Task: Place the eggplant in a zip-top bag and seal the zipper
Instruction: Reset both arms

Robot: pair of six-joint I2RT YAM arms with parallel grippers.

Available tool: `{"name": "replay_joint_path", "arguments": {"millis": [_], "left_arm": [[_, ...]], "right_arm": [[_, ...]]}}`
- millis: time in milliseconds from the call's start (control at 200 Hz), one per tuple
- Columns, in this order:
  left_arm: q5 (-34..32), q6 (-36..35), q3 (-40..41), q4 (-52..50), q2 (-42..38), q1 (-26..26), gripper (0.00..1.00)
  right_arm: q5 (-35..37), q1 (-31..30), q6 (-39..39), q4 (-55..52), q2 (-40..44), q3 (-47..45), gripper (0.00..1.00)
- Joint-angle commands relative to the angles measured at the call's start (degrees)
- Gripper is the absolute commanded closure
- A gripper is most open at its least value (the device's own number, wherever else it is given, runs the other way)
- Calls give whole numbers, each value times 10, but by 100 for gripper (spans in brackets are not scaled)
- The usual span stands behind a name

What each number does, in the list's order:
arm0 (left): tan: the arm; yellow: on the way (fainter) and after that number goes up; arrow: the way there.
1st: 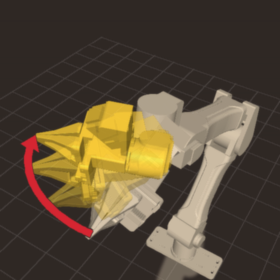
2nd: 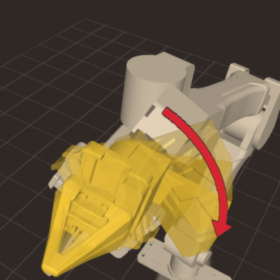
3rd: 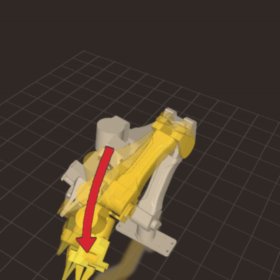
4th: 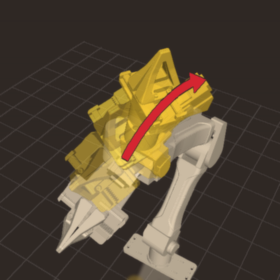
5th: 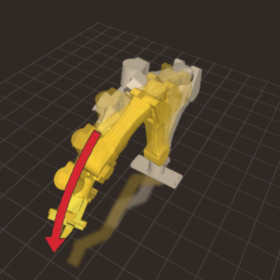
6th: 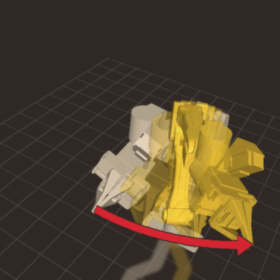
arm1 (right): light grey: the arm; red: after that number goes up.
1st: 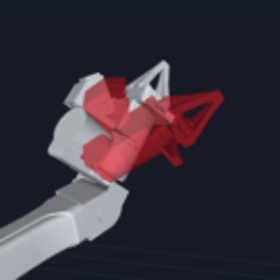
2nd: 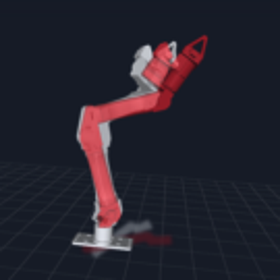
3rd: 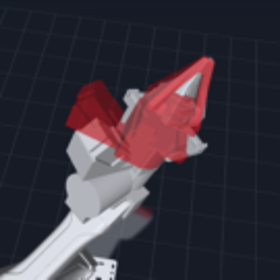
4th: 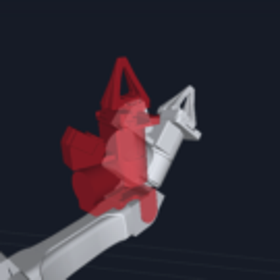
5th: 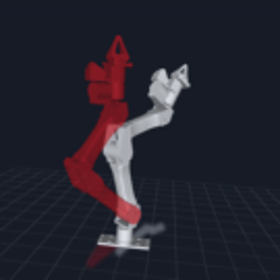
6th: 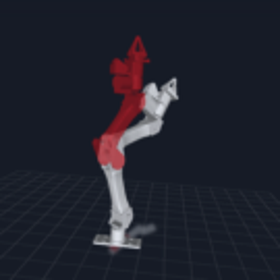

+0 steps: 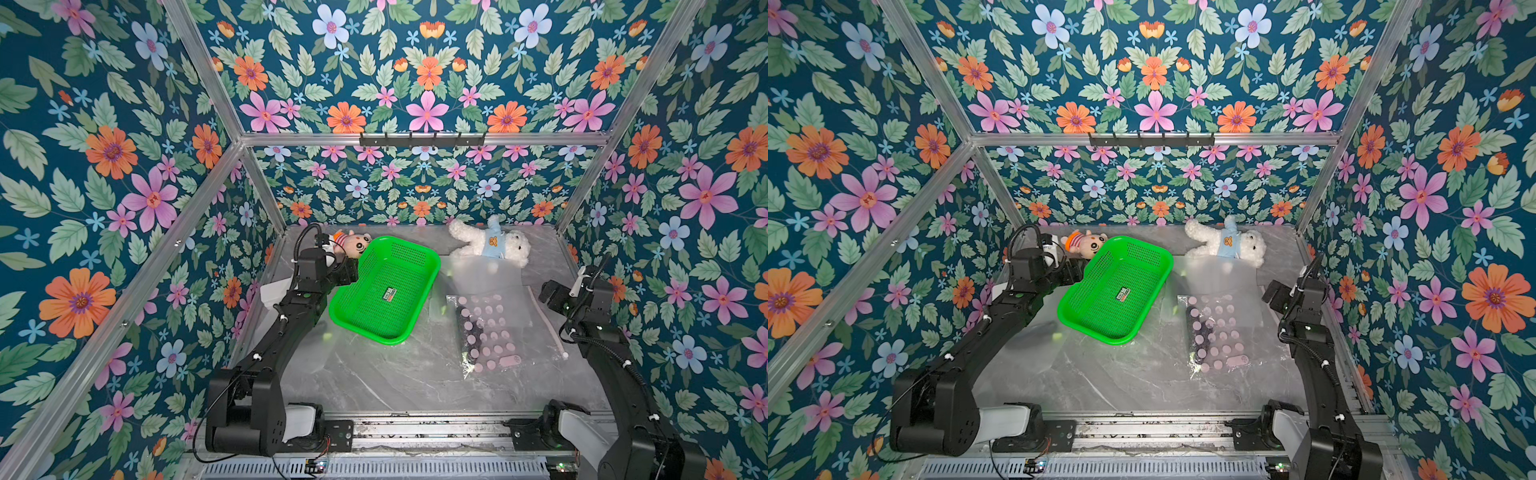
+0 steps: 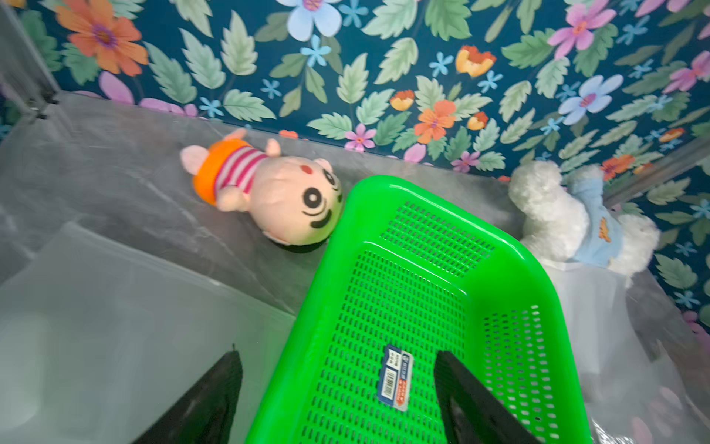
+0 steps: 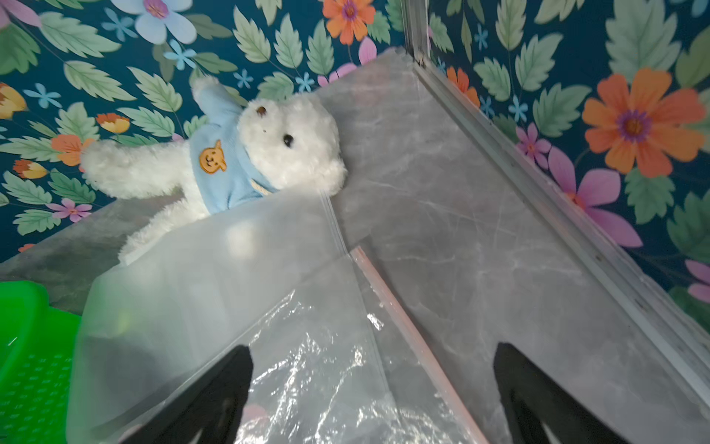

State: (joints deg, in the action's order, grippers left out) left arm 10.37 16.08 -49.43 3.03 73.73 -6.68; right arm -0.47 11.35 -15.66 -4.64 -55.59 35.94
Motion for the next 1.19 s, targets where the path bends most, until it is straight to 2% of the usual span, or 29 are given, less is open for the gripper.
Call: {"name": "replay_joint_path", "arguments": {"millis": [0, 110, 205, 296, 376, 476, 586, 697, 787, 842, 867, 907, 972, 1032, 1098, 1188], "left_arm": [[-72, 9, 17, -12, -22, 27, 14], [-114, 19, 56, -4, -48, 55, 11], [-190, 24, 104, 15, -77, 64, 10], [-255, 12, 182, 98, -106, 67, 9], [-282, -12, 236, 177, -108, 68, 8], [-291, -33, 269, 251, -73, 68, 1], [-296, -43, 292, 363, -1, 67, 1], [-313, -74, 319, 540, 85, 66, 1], [-282, -97, 309, 564, 117, 63, 1], [-255, -131, 336, 670, 158, 49, 1], [-240, -140, 345, 681, 172, 42, 1], [-252, -162, 352, 751, 199, 31, 1], [-249, -146, 333, 657, 173, 33, 1], [-249, -153, 338, 705, 190, 33, 1], [-248, -146, 334, 670, 178, 33, 1], [-250, -148, 334, 680, 182, 34, 1]], "right_arm": [[37, -34, 37, 117, 13, -29, 1], [44, -71, 55, 188, 12, -65, 1], [49, -77, 39, 213, 7, -88, 1], [47, -77, 26, 239, 4, -117, 1], [46, -77, 15, 259, -6, -137, 1], [42, -77, 8, 276, -15, -146, 1], [46, -77, 9, 292, -19, -149, 1], [44, -77, 14, 292, -22, -144, 1], [42, -77, 14, 293, -20, -147, 1], [47, -77, 15, 293, -20, -148, 1], [49, -77, 16, 295, -21, -148, 1], [51, -77, 19, 302, -26, -151, 1], [60, -77, 24, 318, -40, -155, 1], [69, -77, 26, 347, -60, -165, 1], [76, -77, 38, 374, -77, -165, 1], [78, -77, 65, 414, -101, -163, 1]]}}
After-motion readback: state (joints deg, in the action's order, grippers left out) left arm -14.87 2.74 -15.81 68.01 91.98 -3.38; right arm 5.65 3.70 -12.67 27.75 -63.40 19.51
